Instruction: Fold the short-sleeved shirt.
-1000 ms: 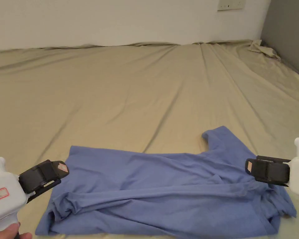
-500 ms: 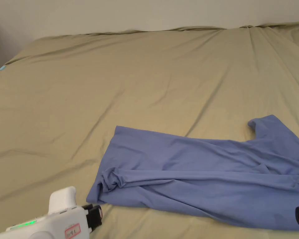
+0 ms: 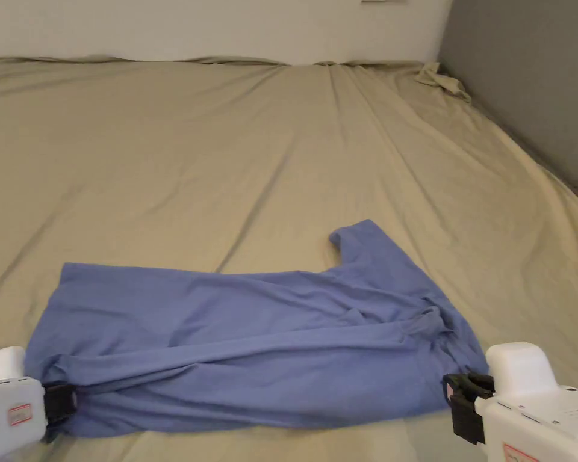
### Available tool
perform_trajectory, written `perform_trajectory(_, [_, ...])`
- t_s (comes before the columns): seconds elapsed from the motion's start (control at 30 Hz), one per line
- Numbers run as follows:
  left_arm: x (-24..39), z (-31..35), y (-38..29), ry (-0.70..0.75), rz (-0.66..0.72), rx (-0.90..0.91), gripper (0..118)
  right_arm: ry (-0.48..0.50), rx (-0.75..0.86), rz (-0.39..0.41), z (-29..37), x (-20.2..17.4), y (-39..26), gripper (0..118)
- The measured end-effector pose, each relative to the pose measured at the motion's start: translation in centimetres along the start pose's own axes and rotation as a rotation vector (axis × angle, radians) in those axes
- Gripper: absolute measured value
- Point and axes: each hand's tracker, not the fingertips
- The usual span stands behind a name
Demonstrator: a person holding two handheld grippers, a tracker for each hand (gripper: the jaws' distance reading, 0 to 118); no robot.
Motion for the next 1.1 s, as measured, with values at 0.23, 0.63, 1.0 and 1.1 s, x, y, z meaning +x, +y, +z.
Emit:
perform_trajectory(0.23, [-0.8, 3.7, 1.3, -0.119, 0.043, 0.023, 14, 0.029, -0.116, -0.052, -5.9, 4.9, 1.3, 116])
perform_trajectory(0.63, [-3.8, 2.8, 1.2, -0.132, 0.076, -0.037, 14, -0.07, -0.264, -0.212, -10.7, 6.2, 1.3, 73])
perform_trajectory(1.0, [-6.7, 7.0, -0.4, -0.176, 0.019, -0.126, 14, 0.091, -0.243, -0.217, -2.2, 7.5, 2.4, 8])
perform_trajectory(1.1, [-6.4, 9.1, -3.4, -0.194, 0.099, -0.194, 14, 0.078, -0.305, -0.215, -0.6, 6.6, 0.6, 8])
